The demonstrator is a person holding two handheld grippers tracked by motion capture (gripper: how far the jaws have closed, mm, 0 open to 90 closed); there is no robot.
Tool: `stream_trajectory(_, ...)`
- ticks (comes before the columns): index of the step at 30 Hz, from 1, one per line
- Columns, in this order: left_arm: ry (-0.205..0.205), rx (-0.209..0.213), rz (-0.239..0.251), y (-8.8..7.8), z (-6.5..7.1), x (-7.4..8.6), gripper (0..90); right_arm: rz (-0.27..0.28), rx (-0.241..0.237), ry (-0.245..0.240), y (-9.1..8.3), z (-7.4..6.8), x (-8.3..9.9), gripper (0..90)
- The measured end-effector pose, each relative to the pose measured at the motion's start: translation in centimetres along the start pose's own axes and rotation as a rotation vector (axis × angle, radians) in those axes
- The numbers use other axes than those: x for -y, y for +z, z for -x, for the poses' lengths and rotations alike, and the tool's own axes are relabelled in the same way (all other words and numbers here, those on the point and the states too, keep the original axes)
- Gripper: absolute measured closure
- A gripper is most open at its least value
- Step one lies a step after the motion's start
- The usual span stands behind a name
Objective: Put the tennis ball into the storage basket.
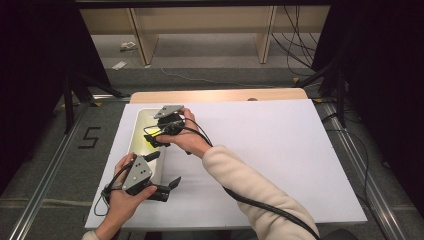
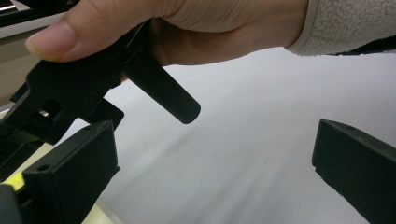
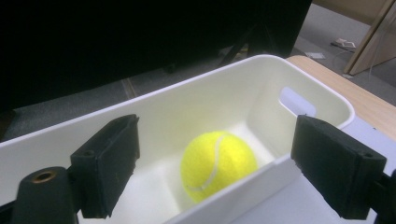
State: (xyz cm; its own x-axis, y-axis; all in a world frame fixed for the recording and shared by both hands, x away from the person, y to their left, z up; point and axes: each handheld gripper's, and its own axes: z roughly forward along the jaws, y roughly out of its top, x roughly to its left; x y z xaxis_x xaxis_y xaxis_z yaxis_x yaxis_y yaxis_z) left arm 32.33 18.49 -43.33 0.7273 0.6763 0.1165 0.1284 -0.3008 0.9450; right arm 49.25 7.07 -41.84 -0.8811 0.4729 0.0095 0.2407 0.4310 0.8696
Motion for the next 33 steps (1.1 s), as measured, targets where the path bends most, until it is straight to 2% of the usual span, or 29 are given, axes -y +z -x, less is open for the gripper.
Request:
stream_trajectory(11,0.001,0.000,0.000,0.0,0.0,0.0,0.0,0.017,0.002,0.013,-1.1,0.4,0.1,16.2)
stream_trajectory(33,0.002,-0.003,-0.002,0.0,0.0,0.0,0.0,0.027,0.027,0.029,-4.0,1.5,1.5,16.6)
